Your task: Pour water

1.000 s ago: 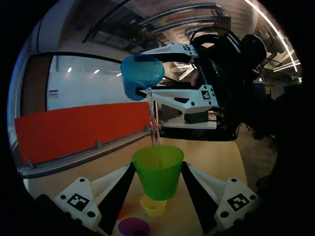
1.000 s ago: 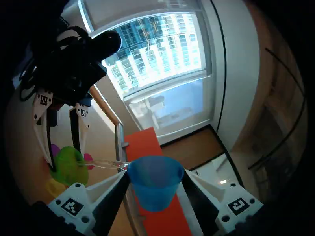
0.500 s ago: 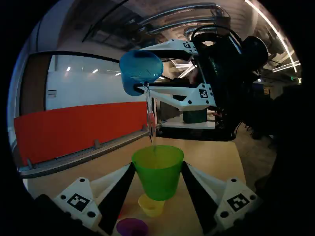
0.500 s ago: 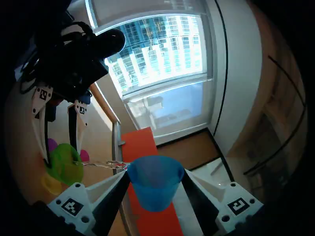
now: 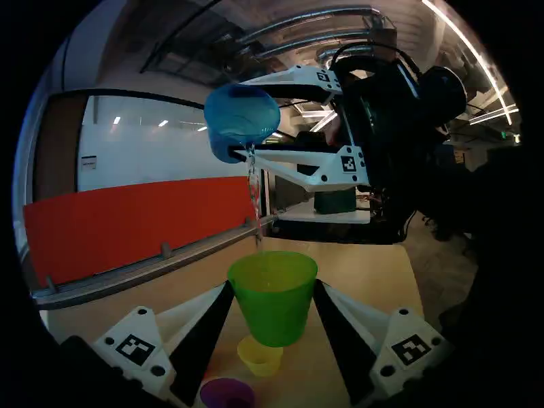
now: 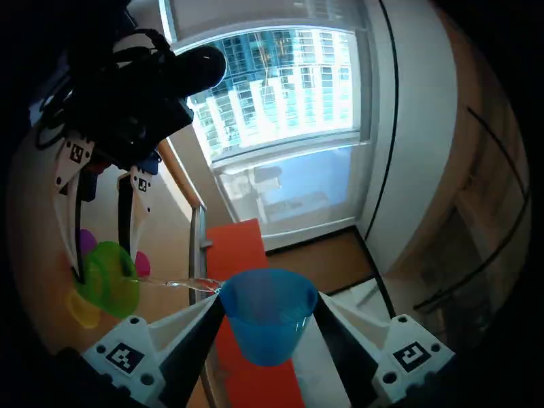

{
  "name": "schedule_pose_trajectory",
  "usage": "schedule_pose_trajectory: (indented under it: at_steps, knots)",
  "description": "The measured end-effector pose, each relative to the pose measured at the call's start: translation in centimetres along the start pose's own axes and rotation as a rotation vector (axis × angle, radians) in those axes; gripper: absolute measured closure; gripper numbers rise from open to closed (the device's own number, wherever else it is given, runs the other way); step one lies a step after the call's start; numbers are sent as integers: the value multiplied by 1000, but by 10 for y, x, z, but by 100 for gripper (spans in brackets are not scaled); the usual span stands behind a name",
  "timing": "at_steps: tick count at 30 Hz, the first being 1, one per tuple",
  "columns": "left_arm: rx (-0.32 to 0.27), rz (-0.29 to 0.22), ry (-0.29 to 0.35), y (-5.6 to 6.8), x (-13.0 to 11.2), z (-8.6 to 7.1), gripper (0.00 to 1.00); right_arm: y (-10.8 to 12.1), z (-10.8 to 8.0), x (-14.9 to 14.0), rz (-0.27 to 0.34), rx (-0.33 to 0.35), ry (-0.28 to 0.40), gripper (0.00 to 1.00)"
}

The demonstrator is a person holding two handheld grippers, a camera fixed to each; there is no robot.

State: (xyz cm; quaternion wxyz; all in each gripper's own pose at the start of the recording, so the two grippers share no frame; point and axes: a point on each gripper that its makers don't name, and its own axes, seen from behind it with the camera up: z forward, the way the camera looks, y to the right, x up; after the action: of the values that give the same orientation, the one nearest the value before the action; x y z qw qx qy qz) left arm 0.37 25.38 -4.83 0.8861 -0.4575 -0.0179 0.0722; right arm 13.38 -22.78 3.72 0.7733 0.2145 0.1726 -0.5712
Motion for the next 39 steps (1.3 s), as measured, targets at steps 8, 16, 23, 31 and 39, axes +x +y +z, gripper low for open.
schedule_pose_trajectory:
  at_steps: [8, 16, 23, 31, 39]
  knots:
    - [-2, -2, 3, 0, 0, 0, 16, 1, 0, 2, -32, -2, 1, 8]
    - [-3, -4, 8, 0, 1, 0, 16, 3, 0, 4, -67, -2, 4, 8]
    - [-5, -7, 10, 1, 1, 0, 16, 5, 1, 6, -97, -2, 9, 8]
    - [-7, -9, 14, 2, 2, 1, 16, 7, 0, 8, -142, -5, 10, 8]
    - [-7, -9, 17, 2, 3, 2, 16, 9, 0, 11, -184, -8, 13, 8]
